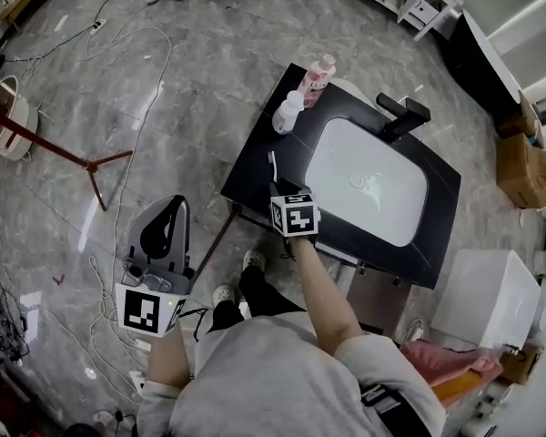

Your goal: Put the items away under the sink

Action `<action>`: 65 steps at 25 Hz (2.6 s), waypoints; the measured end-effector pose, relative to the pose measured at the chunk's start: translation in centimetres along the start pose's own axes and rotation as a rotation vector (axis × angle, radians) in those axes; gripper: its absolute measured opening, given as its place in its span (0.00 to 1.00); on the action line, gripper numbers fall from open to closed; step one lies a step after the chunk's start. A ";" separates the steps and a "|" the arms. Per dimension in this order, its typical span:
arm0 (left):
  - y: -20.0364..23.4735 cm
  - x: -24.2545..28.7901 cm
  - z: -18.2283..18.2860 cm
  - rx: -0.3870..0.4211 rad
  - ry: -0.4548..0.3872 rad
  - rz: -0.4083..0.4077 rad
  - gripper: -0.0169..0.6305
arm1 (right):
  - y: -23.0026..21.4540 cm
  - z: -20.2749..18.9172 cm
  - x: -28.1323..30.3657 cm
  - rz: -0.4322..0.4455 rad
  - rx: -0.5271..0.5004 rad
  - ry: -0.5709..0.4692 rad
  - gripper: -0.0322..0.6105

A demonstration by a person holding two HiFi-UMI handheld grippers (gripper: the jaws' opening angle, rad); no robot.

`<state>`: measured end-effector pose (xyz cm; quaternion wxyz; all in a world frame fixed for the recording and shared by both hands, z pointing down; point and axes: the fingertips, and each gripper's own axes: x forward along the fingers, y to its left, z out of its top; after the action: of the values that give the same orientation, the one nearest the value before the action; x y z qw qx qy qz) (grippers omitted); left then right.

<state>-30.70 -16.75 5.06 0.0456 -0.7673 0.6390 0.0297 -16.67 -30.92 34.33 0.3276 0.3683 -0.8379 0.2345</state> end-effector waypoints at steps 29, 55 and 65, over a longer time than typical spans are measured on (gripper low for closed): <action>-3.0 -3.6 2.0 0.011 -0.024 -0.090 0.04 | 2.2 2.9 -10.6 0.018 0.135 -0.330 0.12; -14.8 -8.6 3.4 -0.071 -0.083 -0.456 0.04 | 4.2 -3.7 -31.8 -0.172 0.180 -0.750 0.12; -20.0 -7.6 2.9 -0.101 -0.085 -0.620 0.04 | 2.1 -7.6 -36.3 -0.302 0.230 -0.792 0.12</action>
<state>-12.35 -5.44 3.62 0.0411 -0.9249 0.3699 0.0782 3.28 -7.96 12.98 -0.0316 0.5820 -0.8042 0.1164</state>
